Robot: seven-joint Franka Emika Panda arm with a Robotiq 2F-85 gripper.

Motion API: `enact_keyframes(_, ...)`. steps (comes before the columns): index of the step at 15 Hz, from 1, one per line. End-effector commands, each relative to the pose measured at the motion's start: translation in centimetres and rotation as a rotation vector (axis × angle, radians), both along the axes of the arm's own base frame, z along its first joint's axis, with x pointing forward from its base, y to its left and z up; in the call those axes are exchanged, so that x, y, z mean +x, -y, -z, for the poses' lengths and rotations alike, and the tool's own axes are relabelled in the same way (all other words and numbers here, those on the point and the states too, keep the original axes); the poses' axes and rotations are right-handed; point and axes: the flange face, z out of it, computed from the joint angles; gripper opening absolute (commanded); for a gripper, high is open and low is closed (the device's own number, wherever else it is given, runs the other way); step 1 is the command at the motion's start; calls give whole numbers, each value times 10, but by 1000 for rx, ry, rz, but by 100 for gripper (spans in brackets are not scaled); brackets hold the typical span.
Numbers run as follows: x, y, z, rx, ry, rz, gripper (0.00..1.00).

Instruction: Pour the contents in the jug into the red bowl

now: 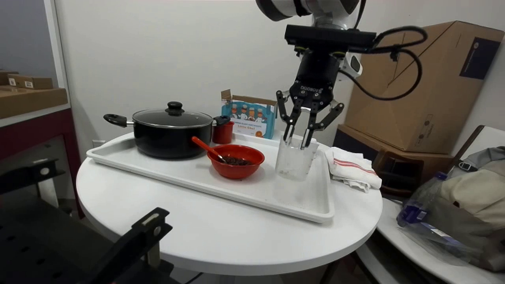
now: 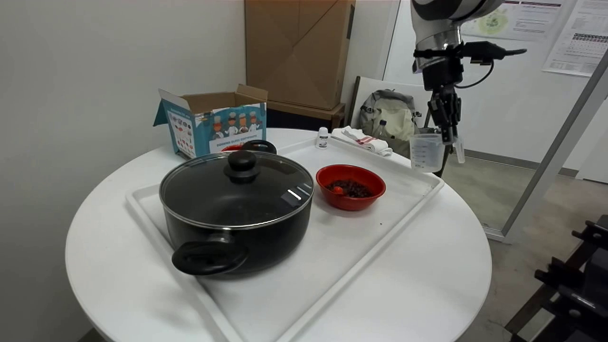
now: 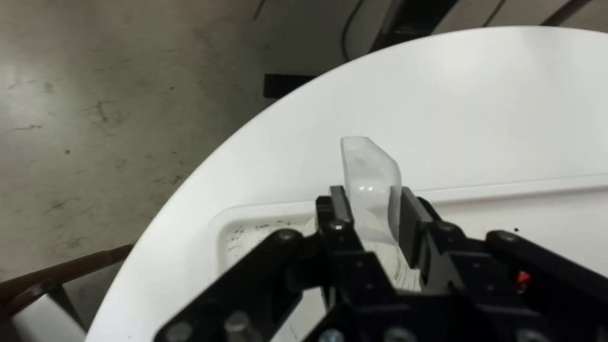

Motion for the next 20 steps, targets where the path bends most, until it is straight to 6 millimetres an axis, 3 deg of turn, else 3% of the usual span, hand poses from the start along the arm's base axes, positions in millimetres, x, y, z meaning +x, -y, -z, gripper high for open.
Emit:
enact_keyframes(1,3,7,33,170,32,107,10)
enact_keyframes(8,-7,31,93,392,164,261,10)
enact_keyframes(16,4,37,75,357,225,229,10)
enact_keyframes(20,7,30,80,260,211,157,11)
